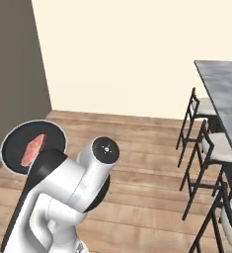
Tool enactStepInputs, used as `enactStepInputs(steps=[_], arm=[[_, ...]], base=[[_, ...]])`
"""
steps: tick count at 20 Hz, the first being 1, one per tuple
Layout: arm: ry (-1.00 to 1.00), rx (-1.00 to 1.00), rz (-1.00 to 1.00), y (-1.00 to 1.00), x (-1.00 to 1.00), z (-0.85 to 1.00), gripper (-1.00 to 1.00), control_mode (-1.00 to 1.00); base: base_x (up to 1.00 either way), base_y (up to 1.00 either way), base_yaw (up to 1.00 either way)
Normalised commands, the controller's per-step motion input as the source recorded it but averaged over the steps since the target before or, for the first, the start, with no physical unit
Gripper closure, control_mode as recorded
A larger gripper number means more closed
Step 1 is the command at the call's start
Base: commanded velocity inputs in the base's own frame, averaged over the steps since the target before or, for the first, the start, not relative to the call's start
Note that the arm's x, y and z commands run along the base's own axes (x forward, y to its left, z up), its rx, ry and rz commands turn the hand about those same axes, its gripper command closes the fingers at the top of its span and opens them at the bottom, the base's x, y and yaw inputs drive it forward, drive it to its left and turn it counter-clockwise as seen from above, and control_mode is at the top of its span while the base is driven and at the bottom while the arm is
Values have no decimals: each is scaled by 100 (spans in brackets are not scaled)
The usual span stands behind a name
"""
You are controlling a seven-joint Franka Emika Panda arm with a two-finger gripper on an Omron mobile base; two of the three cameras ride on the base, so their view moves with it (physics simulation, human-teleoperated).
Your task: Pick up the pan with the steak in it and place it on the dining table. Then place the steak on the plate.
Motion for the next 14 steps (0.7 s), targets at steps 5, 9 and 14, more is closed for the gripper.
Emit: enactStepInputs(steps=[5,9,14], arm=[[0,0,0,0,0,0,100,100],[0,0,0,0,0,0,100,100],[0,0,0,0,0,0,100,100]], base=[[100,40,-16],[78,38,-30],[28,21,-46]])
